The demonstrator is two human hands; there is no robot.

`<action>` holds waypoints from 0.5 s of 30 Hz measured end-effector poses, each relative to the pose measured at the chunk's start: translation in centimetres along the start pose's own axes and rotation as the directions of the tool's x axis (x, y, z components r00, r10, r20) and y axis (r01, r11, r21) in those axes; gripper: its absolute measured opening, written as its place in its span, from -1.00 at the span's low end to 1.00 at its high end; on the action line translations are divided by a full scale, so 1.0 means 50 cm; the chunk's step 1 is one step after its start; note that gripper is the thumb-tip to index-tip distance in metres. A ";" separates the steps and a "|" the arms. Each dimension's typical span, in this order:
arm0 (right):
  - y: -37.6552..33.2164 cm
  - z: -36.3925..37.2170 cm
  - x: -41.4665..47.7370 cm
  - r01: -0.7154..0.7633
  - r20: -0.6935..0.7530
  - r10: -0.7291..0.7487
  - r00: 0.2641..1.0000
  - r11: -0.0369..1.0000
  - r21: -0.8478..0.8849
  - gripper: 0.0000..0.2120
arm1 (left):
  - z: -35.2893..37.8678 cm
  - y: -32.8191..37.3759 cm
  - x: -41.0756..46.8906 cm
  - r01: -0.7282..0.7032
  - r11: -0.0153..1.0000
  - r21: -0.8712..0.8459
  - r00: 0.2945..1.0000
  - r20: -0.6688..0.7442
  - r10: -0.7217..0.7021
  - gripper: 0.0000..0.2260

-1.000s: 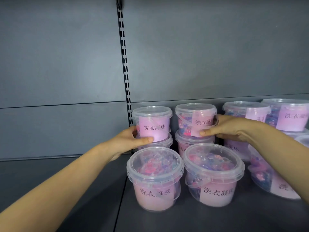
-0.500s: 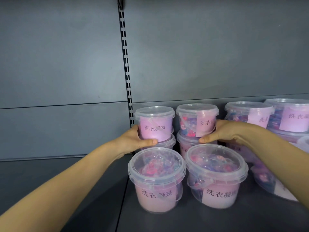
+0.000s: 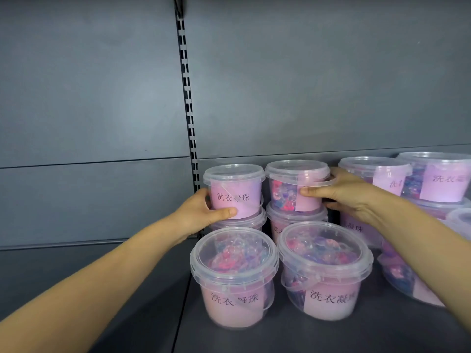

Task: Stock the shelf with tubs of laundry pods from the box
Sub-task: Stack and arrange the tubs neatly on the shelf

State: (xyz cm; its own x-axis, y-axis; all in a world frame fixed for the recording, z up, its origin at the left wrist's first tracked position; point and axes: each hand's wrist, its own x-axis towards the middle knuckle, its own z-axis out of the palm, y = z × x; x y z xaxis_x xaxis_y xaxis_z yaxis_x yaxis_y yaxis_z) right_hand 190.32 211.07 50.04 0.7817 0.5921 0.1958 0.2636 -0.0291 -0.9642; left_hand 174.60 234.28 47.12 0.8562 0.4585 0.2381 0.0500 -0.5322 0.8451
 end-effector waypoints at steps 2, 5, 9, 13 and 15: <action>0.010 0.008 0.000 0.049 -0.043 -0.050 0.998 0.998 -0.028 -0.36 | 0.002 0.005 -0.001 -0.005 1.000 0.006 1.000 -0.003 0.005 -0.47; 0.025 0.015 0.005 0.099 -0.143 -0.115 0.983 0.989 -0.112 0.06 | 0.004 0.012 -0.005 -0.012 1.000 0.019 1.000 0.005 0.012 -0.54; 0.028 0.020 0.004 0.122 -0.184 -0.151 0.971 0.979 -0.161 0.10 | 0.007 0.012 -0.004 -0.006 1.000 -0.001 1.000 -0.010 0.006 -0.56; 0.029 0.011 0.003 0.102 -0.149 -0.131 0.980 0.977 -0.190 0.13 | 0.006 0.004 0.002 0.030 0.998 0.062 0.999 -0.026 -0.029 -0.38; 0.030 0.008 0.004 0.096 -0.137 -0.125 0.983 0.974 -0.205 0.12 | 0.003 0.005 -0.001 0.032 0.994 0.107 0.999 -0.017 -0.030 -0.13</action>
State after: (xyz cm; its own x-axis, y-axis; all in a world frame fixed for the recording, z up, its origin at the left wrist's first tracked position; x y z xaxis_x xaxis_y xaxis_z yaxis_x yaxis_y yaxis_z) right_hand 190.65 211.49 48.54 0.8126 0.4749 0.3379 0.4473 -0.1364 -0.8839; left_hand 174.65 234.05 47.23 0.8455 0.4864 0.2202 0.1321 -0.5903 0.7963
